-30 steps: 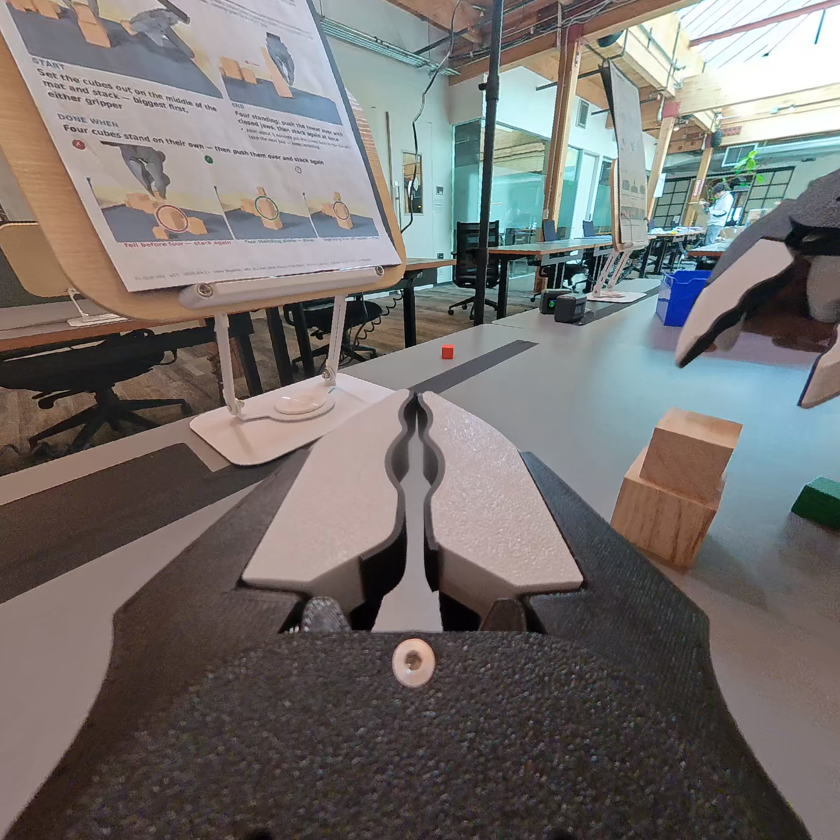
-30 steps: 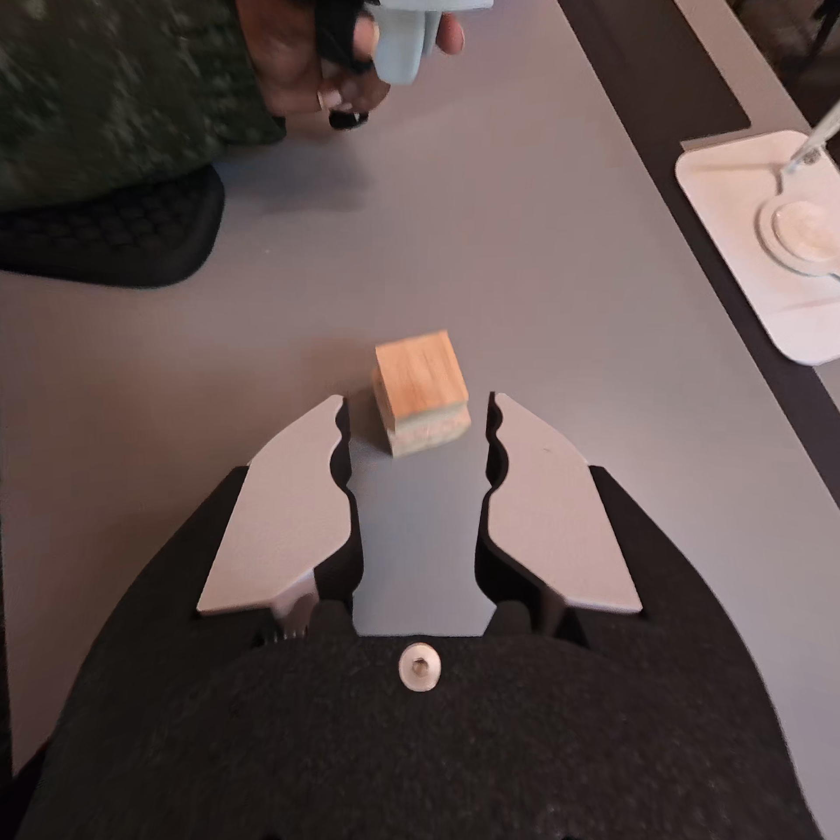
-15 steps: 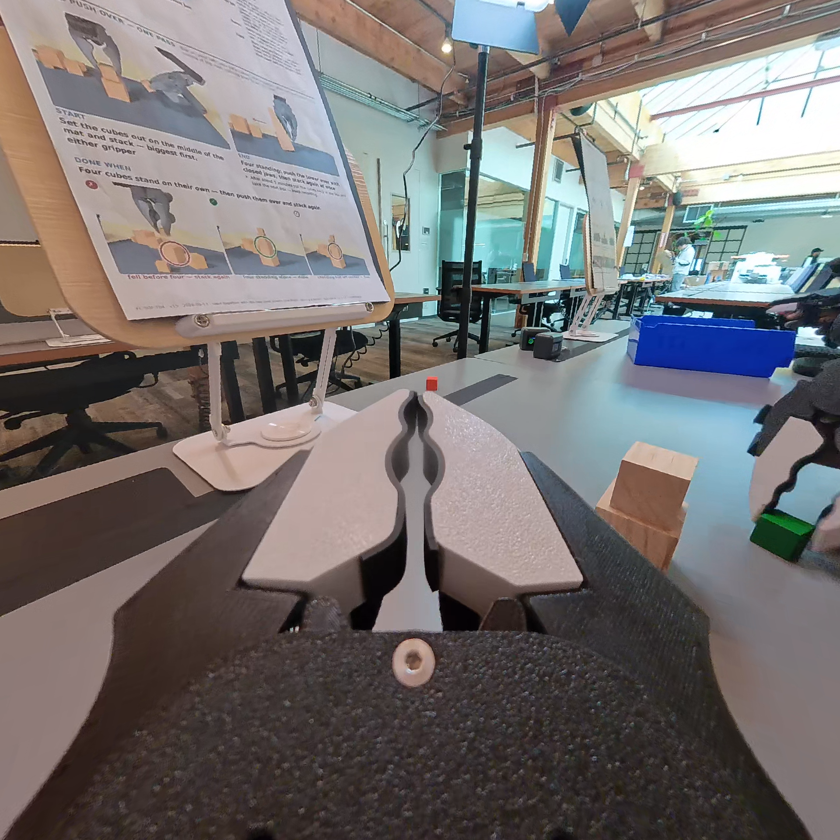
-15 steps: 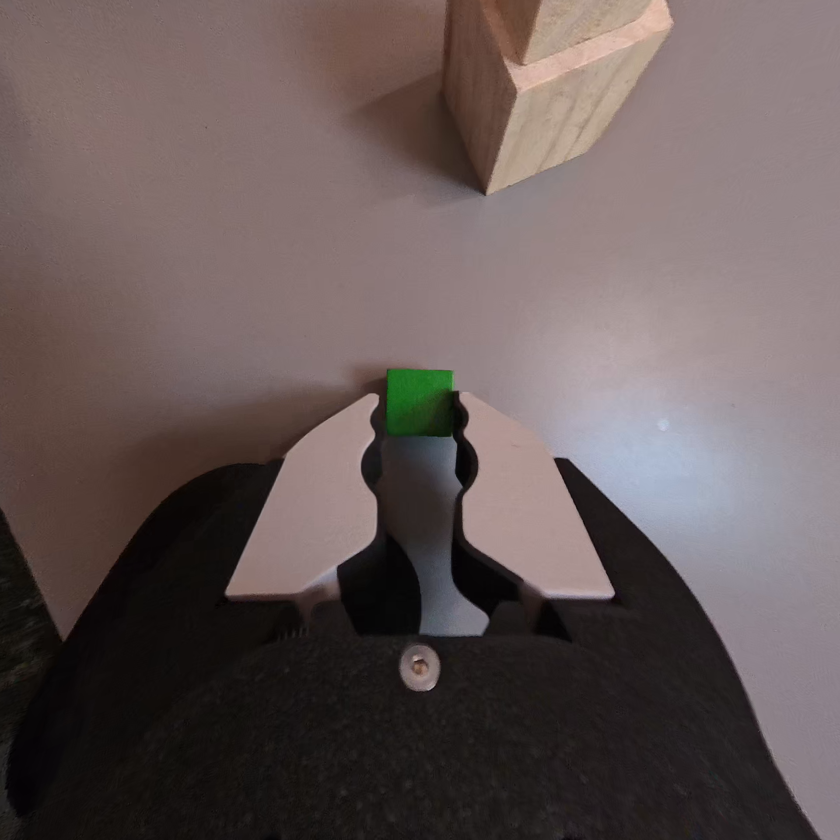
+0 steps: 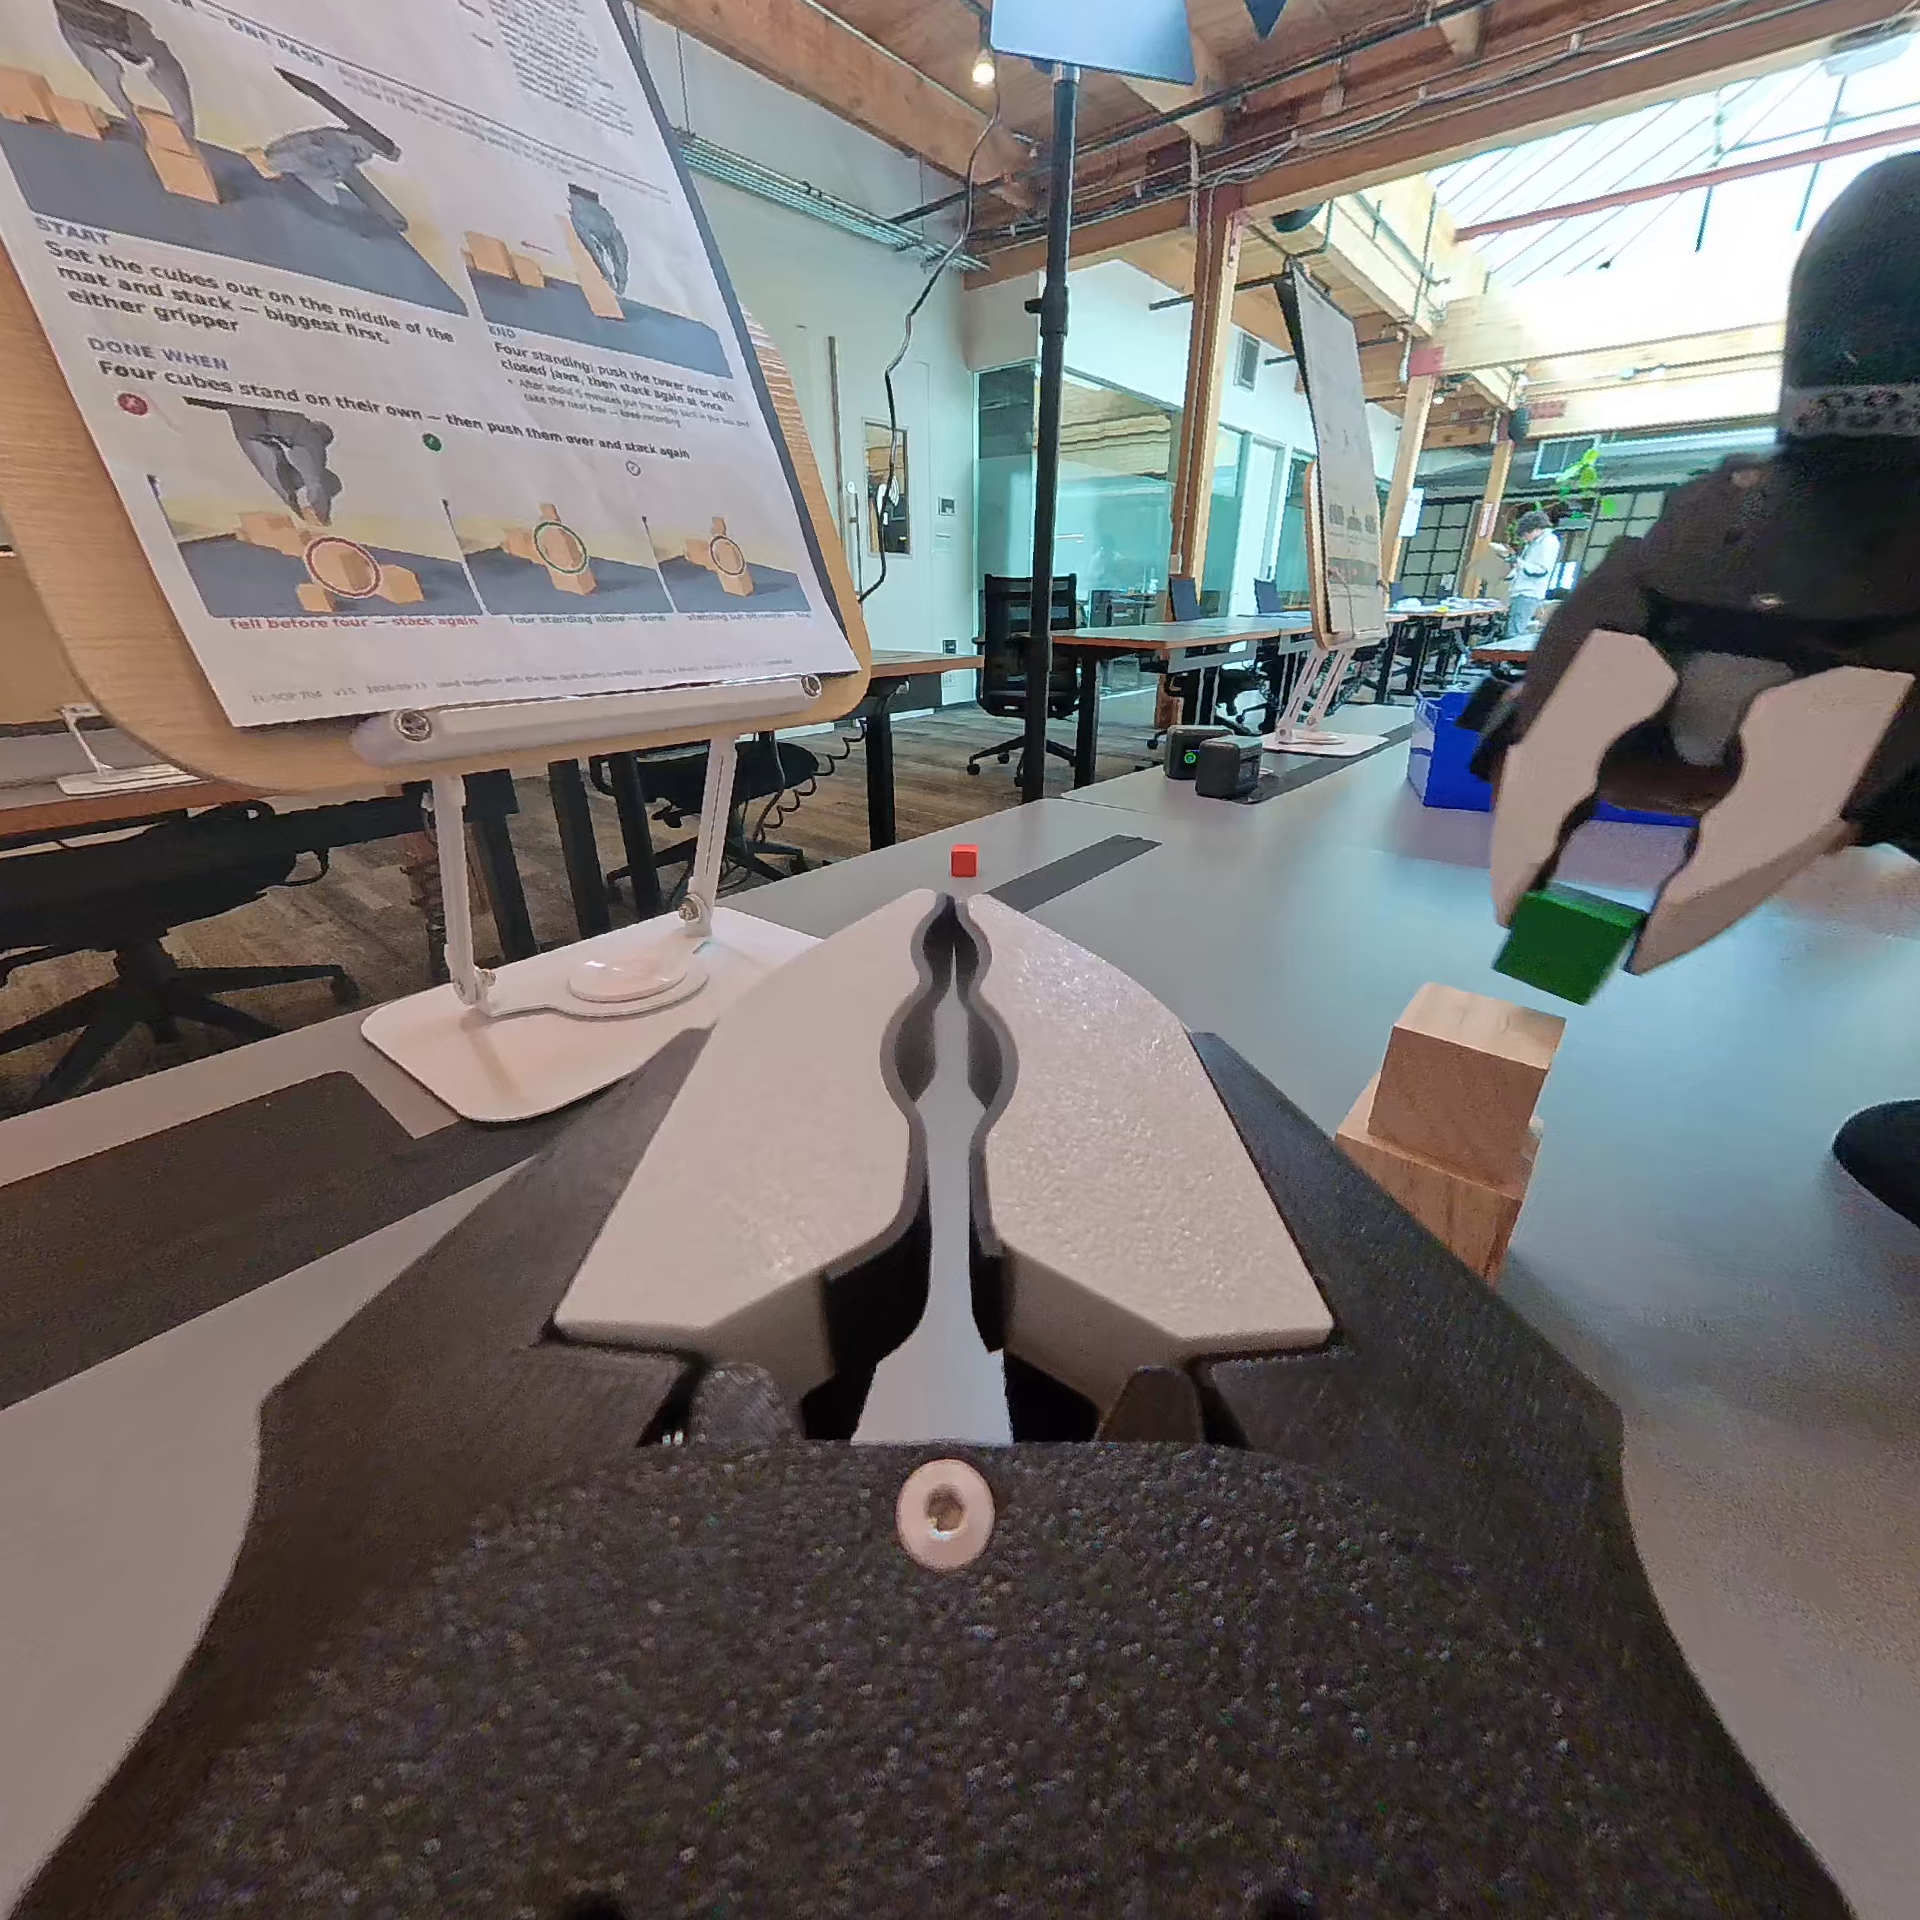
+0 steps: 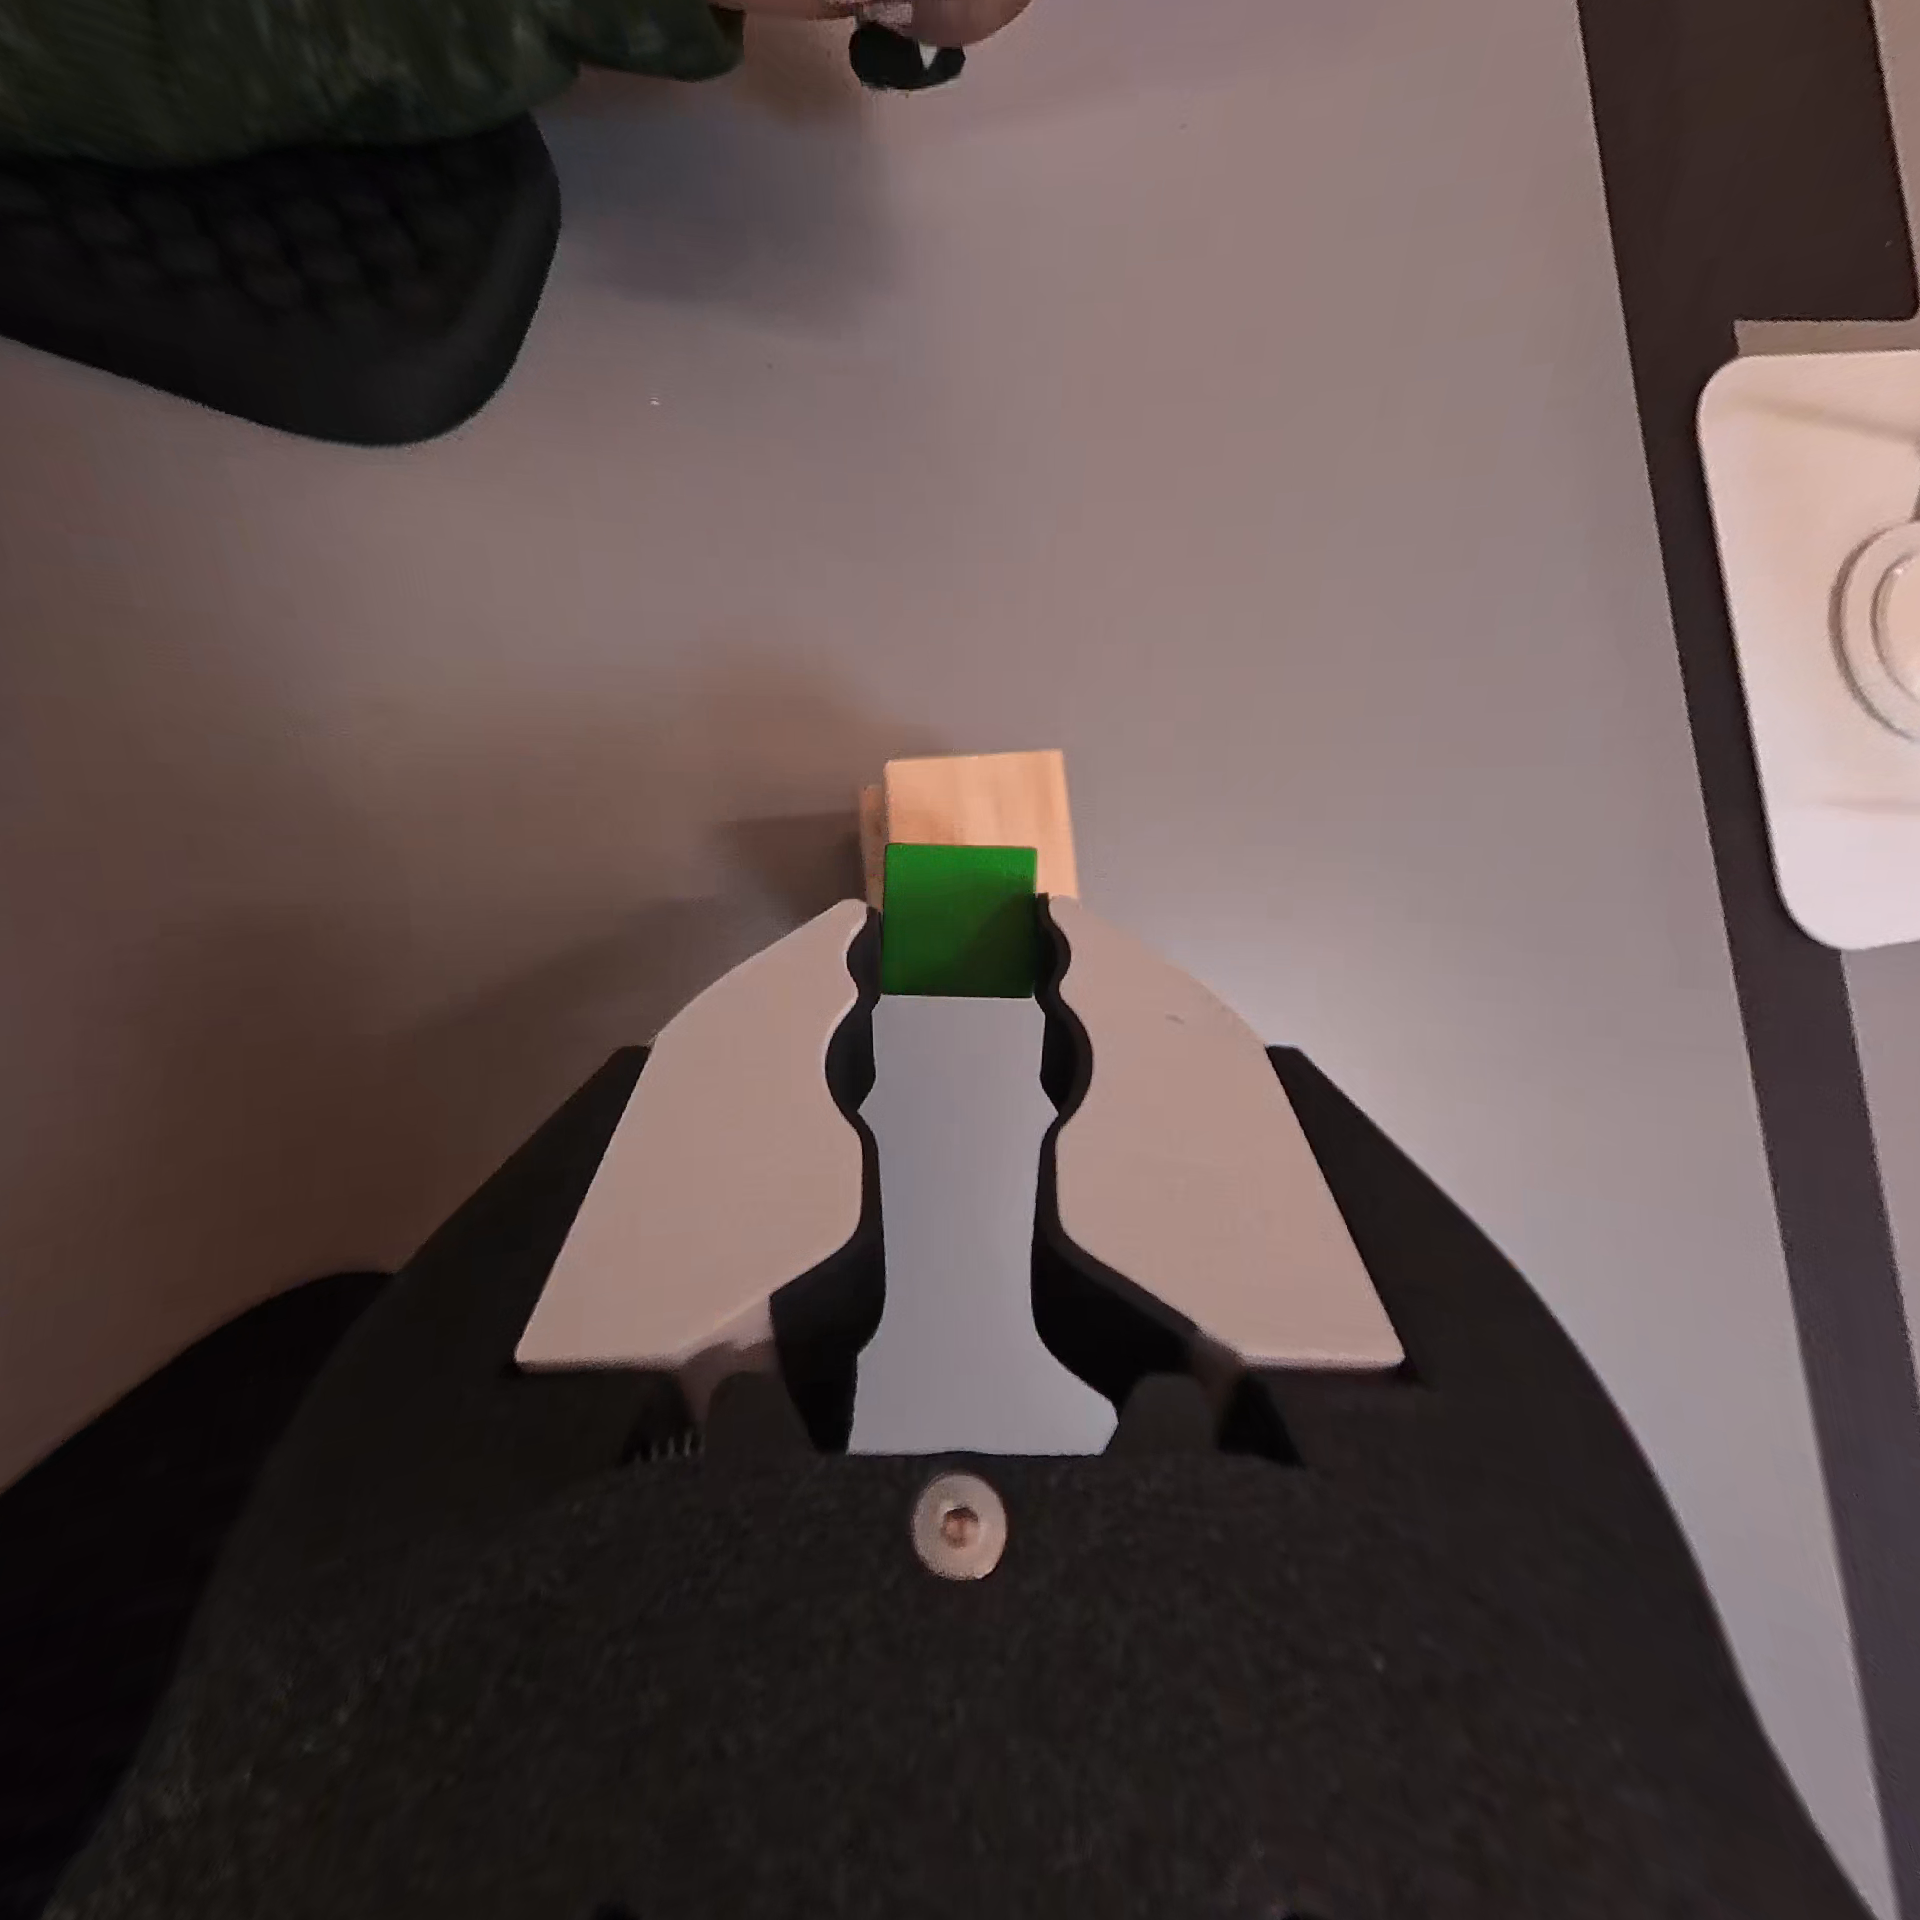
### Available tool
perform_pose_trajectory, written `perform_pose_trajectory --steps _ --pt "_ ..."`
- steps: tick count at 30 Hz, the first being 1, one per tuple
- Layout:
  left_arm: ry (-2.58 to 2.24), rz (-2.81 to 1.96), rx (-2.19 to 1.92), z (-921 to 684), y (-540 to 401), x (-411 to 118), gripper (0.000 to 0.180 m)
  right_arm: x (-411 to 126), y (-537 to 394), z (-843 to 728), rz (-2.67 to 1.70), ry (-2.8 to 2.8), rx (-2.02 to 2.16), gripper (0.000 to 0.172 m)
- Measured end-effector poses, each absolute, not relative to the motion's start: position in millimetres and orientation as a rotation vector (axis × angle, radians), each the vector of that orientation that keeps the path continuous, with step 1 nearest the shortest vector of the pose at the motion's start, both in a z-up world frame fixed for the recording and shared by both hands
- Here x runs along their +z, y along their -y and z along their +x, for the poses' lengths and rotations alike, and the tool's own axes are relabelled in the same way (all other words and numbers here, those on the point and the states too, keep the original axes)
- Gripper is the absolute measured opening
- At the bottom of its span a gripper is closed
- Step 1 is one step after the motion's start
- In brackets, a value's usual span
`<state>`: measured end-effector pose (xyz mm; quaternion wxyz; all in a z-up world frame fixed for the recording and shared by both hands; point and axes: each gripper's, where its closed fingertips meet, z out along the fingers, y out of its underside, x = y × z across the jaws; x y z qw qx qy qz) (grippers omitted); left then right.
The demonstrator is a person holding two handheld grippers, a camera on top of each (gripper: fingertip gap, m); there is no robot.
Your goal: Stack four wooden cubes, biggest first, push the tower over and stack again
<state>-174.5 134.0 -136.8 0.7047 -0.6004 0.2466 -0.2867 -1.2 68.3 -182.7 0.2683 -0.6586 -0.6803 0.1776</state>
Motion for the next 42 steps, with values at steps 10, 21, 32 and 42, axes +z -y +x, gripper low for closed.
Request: perform_pose_trajectory --steps 10,21,32,42 --pt "-0.571 -1.357 -0.630 -171.8 -136.3 -141.4 0.000 -190.4 -76.5 -18.1 -1.793 1.935 0.492 0.028" --pt "-0.579 -1.359 -0.628 -170.7 -135.9 -142.0 0.000 -192.6 -74.4 -21.0 -1.786 1.940 0.540 0.028" --pt "-0.587 -1.360 -0.631 -168.9 -135.2 -142.0 0.000 -181.9 -76.1 -22.8 -1.730 1.867 0.627 0.039" --pt "-0.584 -1.365 -0.621 -168.4 -135.2 -143.5 0.000 -135.9 -145.0 26.5 -1.707 1.342 0.527 0.044"
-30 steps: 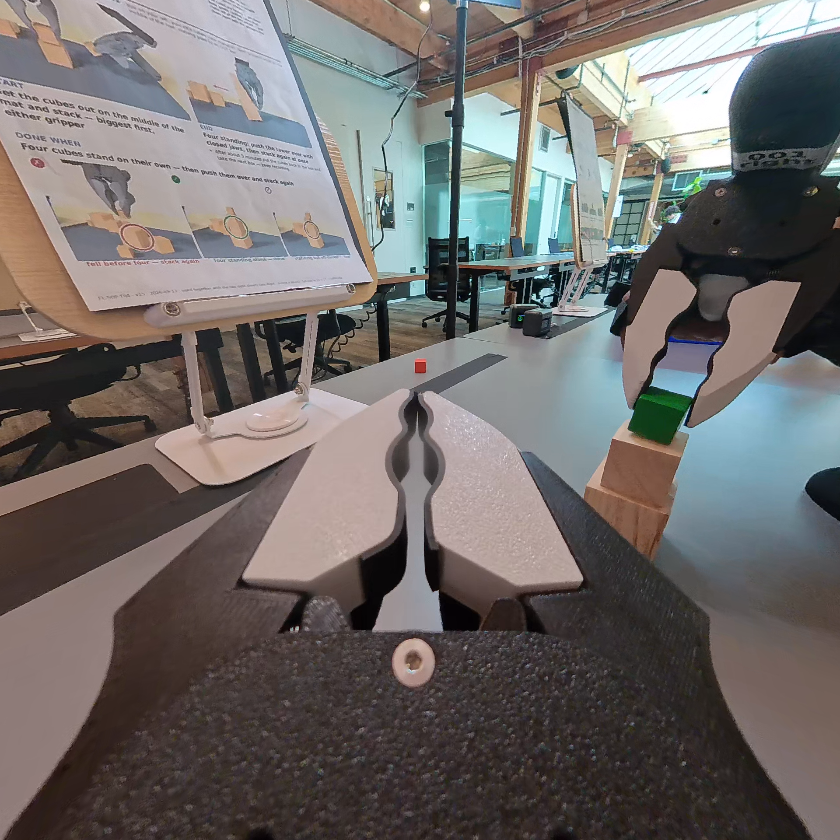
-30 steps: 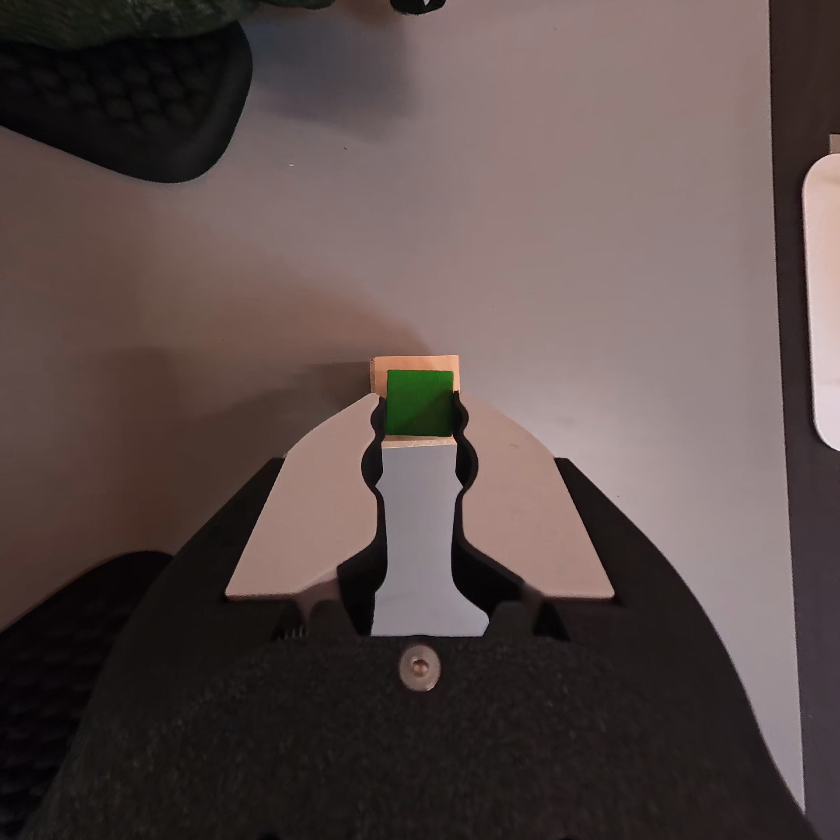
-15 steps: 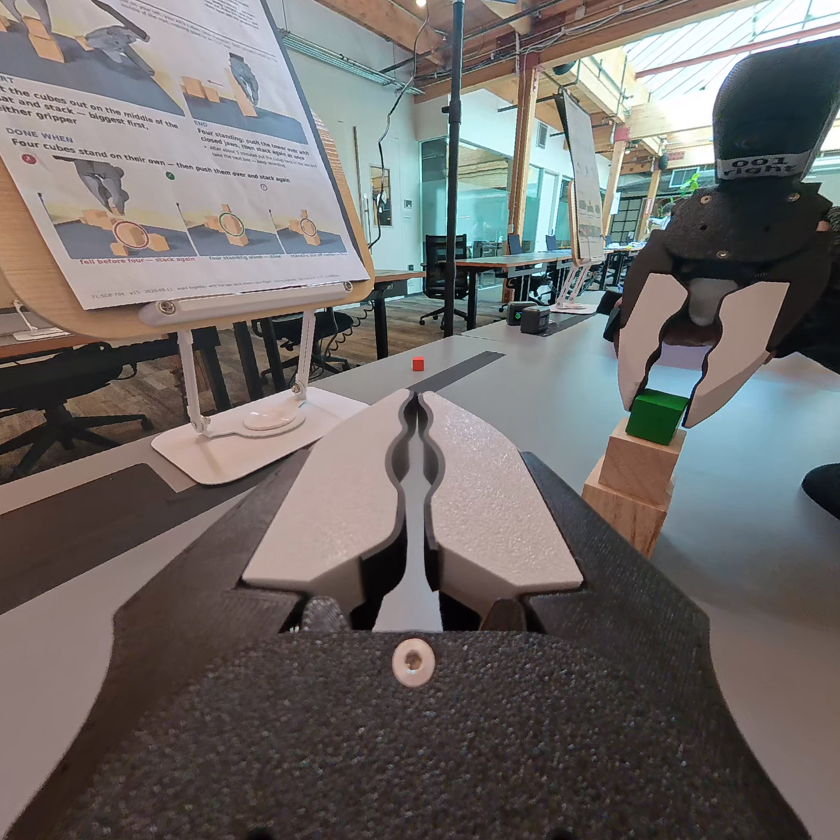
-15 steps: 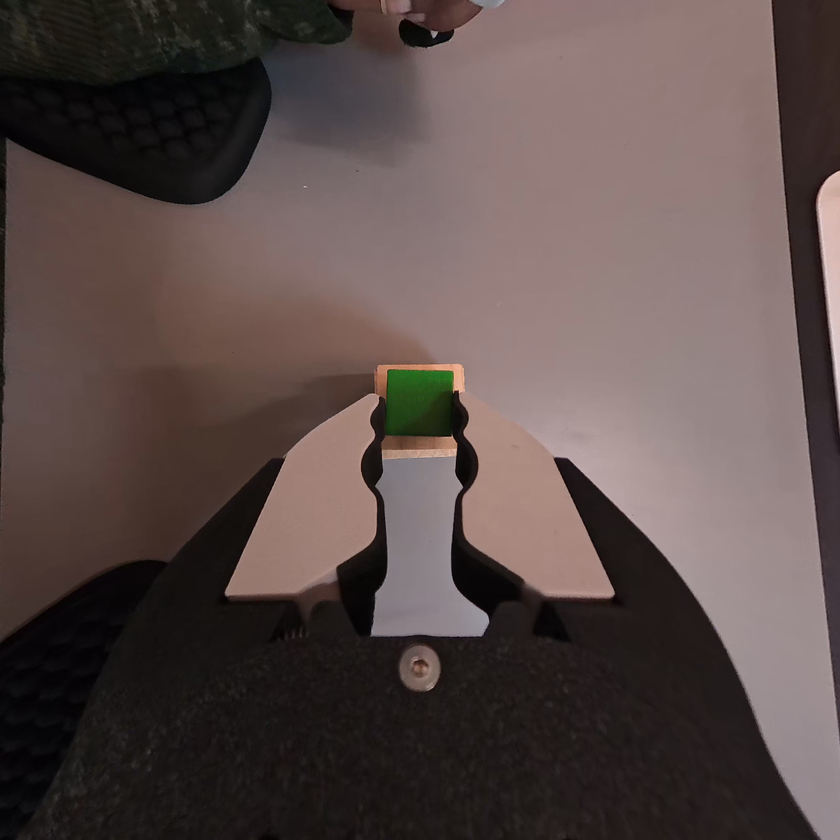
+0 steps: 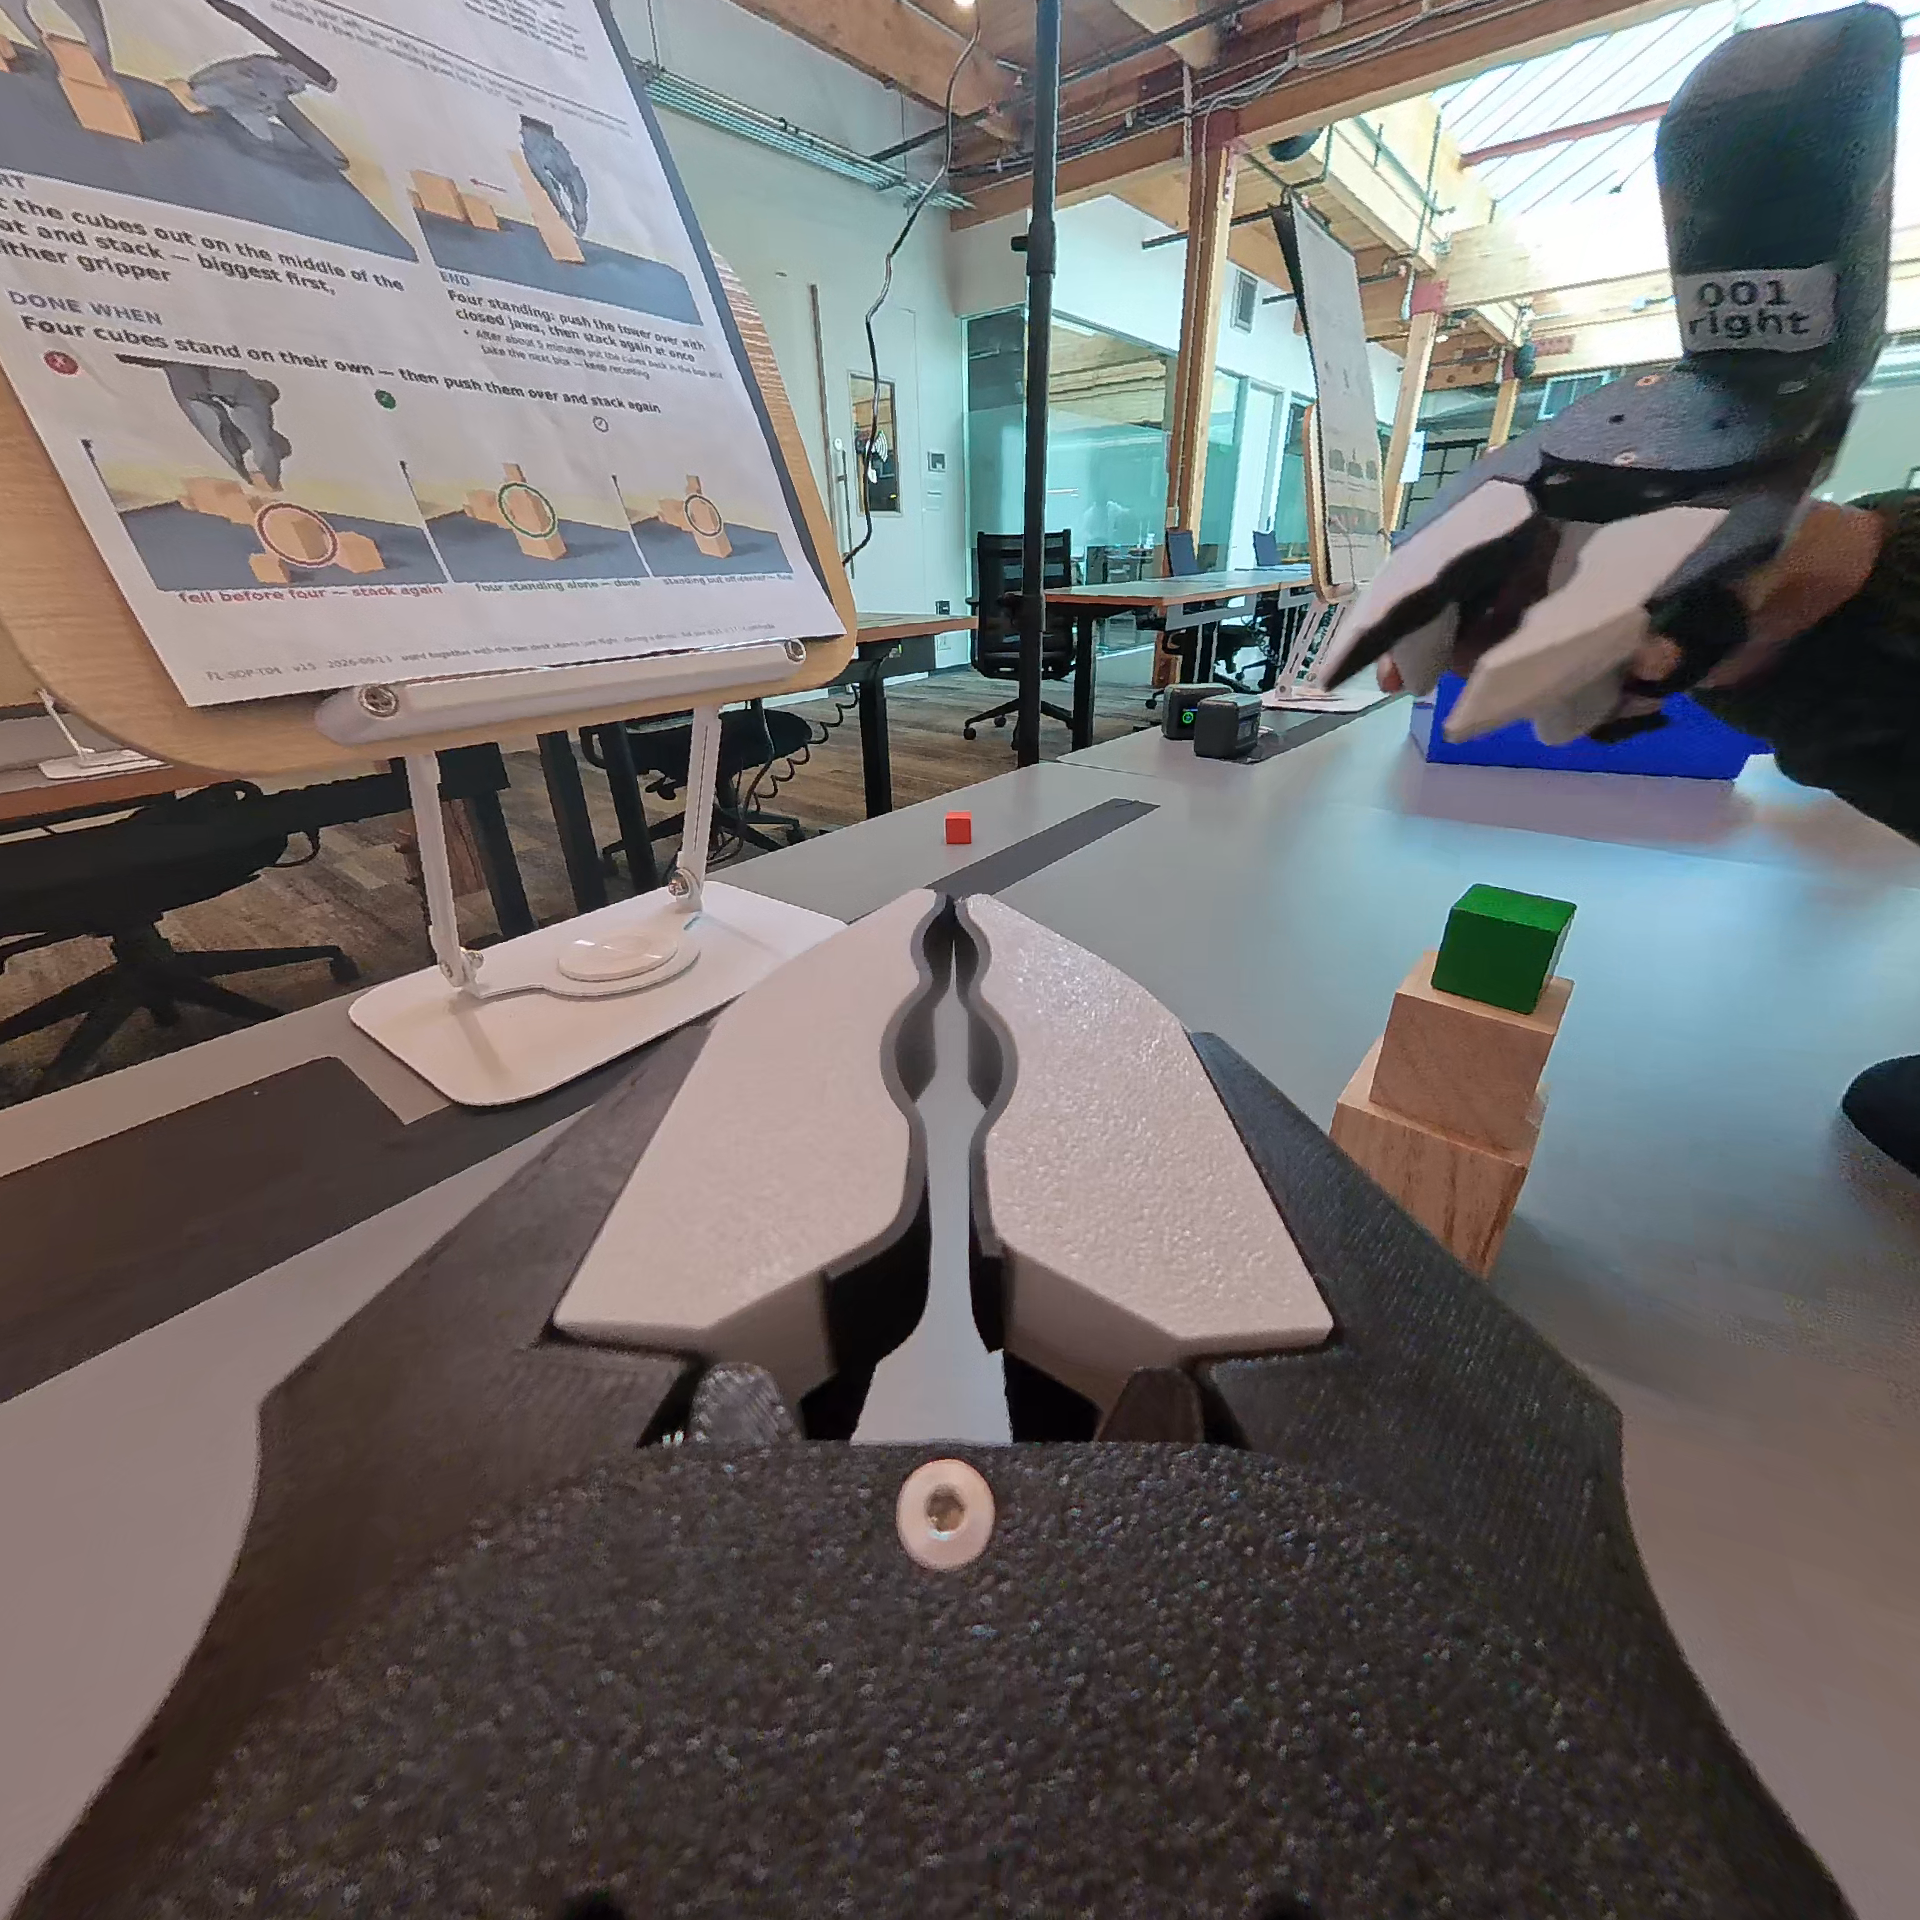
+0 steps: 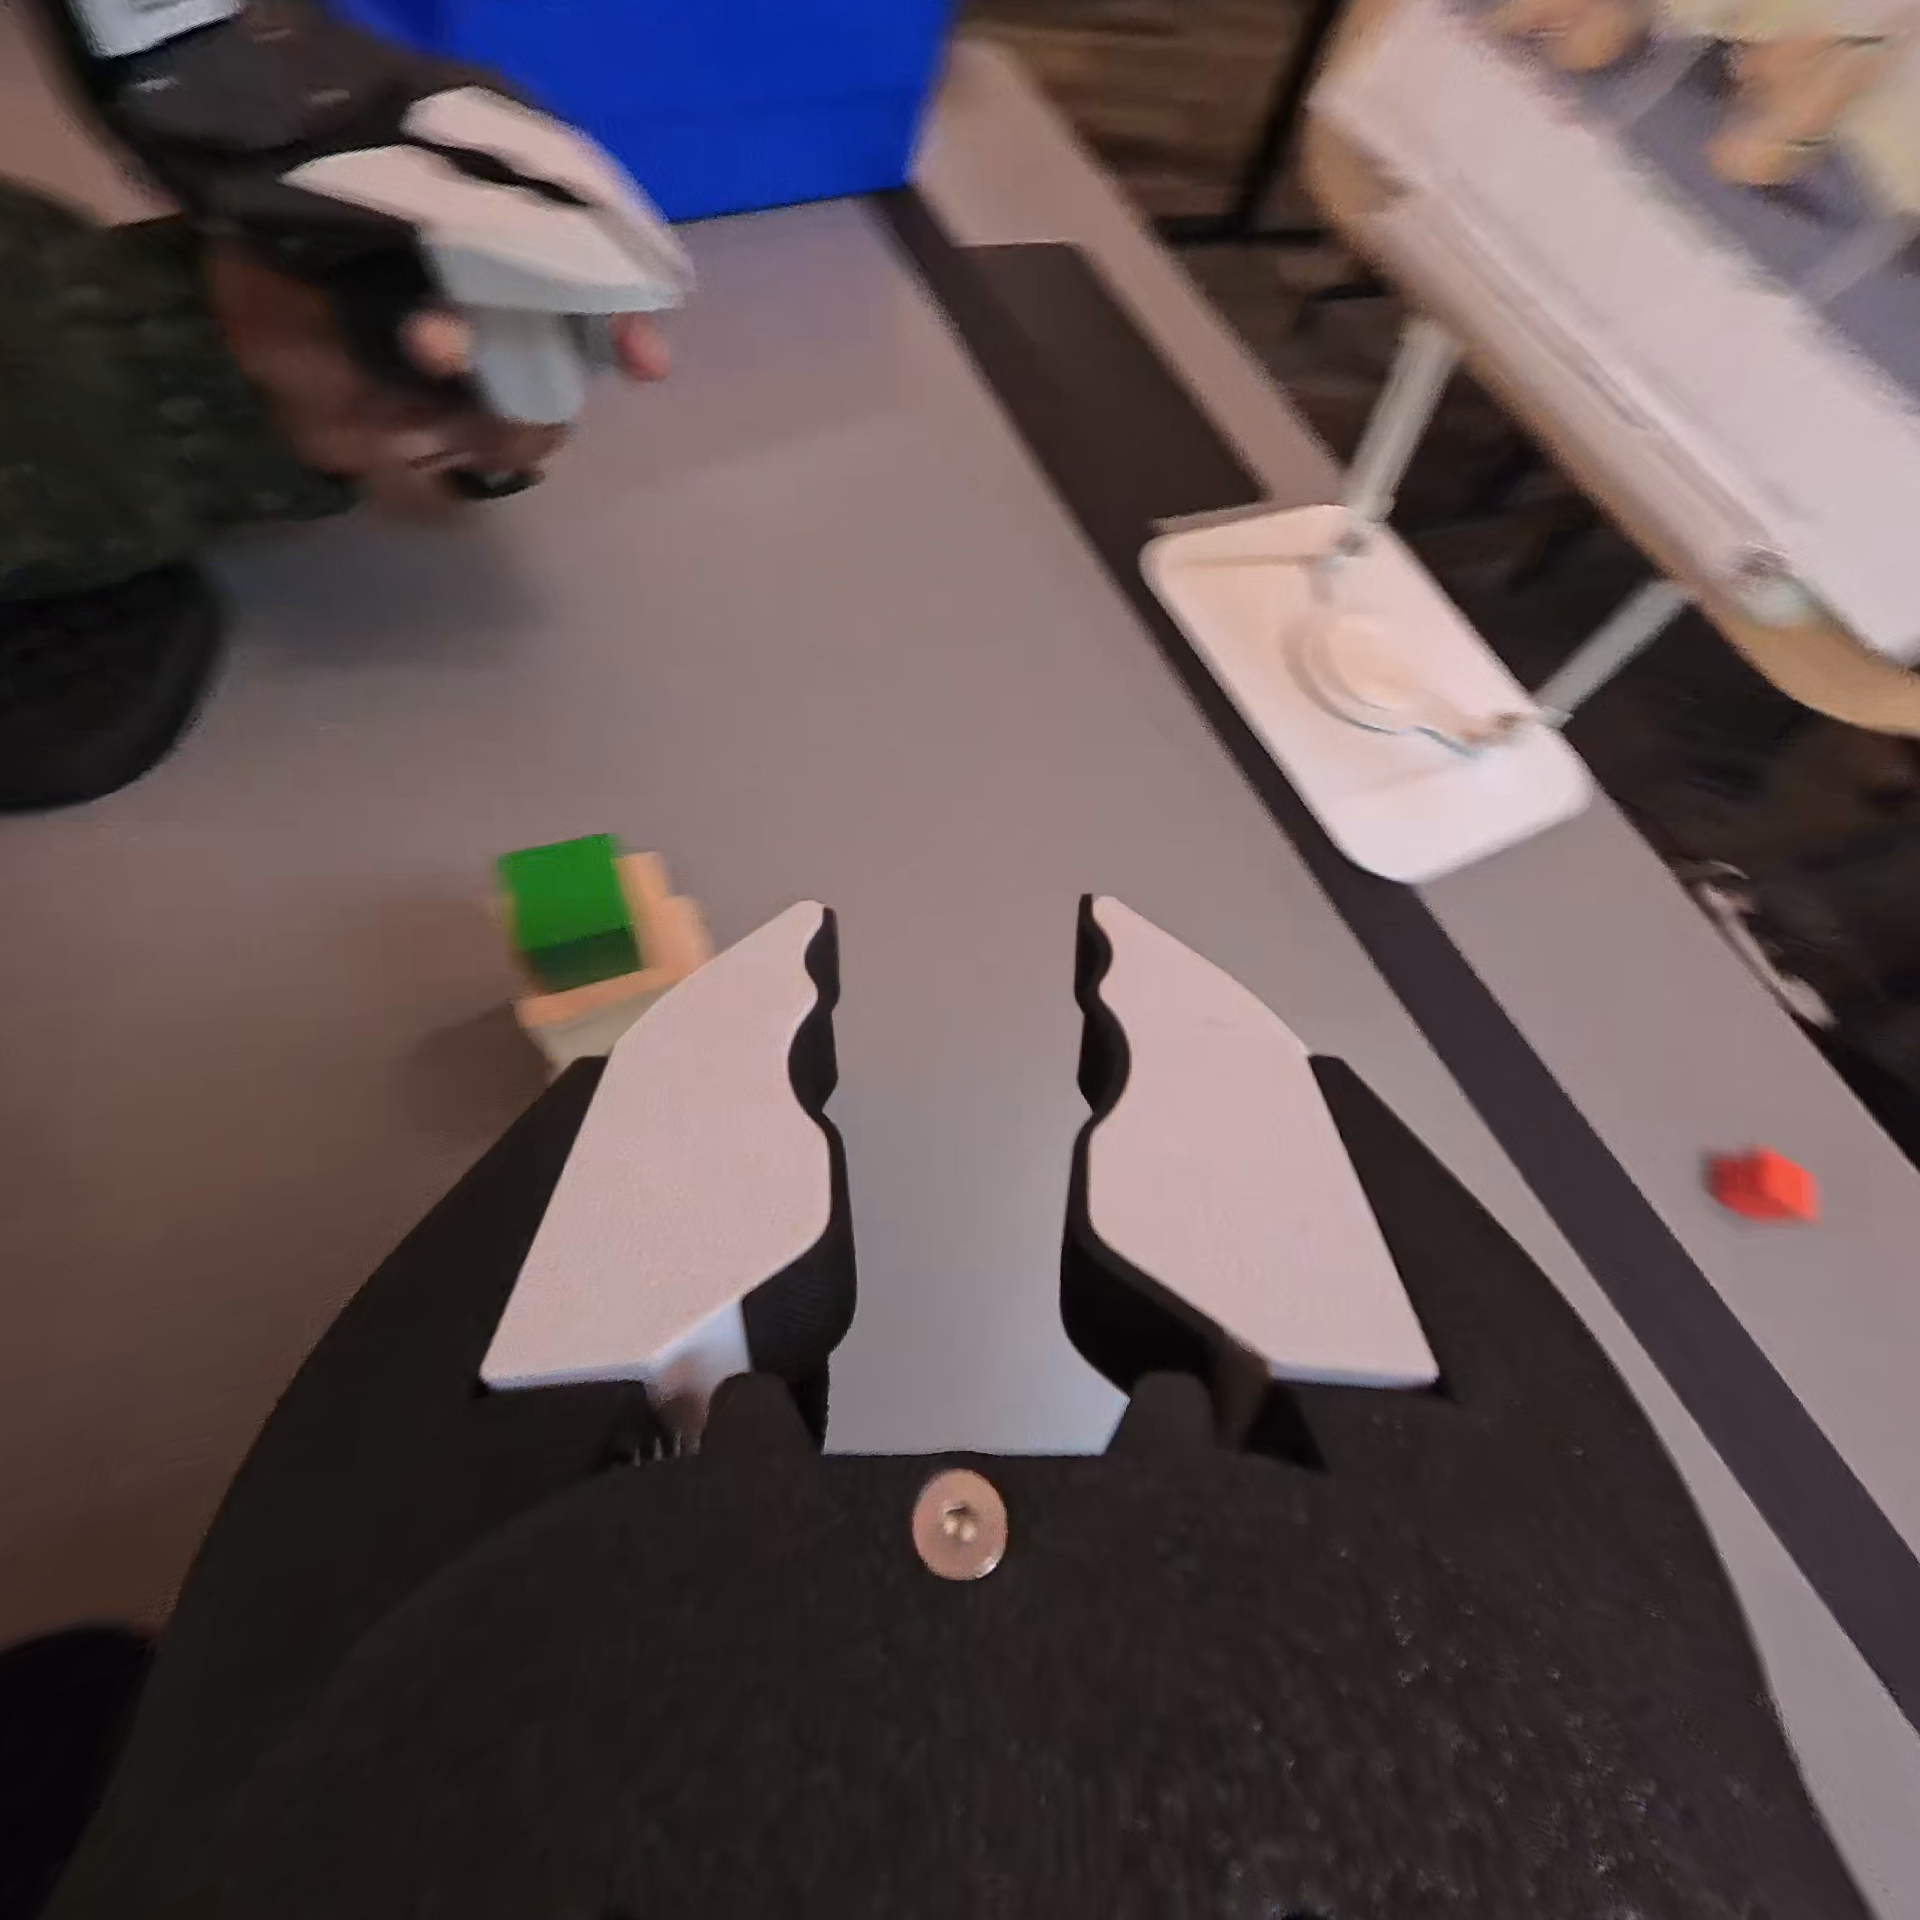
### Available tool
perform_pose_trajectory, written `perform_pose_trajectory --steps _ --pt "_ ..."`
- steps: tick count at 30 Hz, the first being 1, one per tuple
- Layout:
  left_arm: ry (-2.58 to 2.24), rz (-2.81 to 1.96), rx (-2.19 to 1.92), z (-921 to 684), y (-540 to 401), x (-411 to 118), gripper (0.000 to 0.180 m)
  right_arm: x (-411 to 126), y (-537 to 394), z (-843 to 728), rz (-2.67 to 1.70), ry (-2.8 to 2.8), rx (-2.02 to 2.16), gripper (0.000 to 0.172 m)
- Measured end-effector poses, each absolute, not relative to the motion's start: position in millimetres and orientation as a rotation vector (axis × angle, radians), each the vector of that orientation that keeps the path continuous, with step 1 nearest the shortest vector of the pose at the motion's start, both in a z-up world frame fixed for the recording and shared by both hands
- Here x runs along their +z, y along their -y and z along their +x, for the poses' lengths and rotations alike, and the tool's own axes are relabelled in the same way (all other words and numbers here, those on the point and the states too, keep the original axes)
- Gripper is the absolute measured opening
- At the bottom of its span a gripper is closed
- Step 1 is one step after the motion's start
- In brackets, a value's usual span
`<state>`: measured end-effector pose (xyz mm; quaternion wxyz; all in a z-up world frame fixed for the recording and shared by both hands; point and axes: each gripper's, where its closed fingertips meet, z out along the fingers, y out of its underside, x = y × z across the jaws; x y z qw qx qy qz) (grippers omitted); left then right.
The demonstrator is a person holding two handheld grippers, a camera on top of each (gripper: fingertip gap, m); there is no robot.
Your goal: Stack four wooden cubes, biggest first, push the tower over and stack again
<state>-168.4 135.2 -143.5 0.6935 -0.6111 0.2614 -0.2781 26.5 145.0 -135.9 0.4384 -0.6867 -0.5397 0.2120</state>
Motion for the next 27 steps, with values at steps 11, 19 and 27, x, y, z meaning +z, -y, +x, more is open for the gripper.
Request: perform_pose_trajectory --steps 11,19,27 --pt "-0.582 -1.415 -0.587 -168.9 -141.6 -153.9 0.000 -199.0 -307.9 151.6 -1.974 0.659 0.161 0.047" --pt "-0.576 -1.420 -0.593 -169.6 -141.9 -155.1 0.000 -244.6 -400.1 163.8 -2.089 0.667 0.168 0.050" --pt "-0.591 -1.456 -0.595 -167.6 -145.7 -165.8 0.000 -277.4 -464.7 169.8 -2.175 0.664 0.169 0.054"
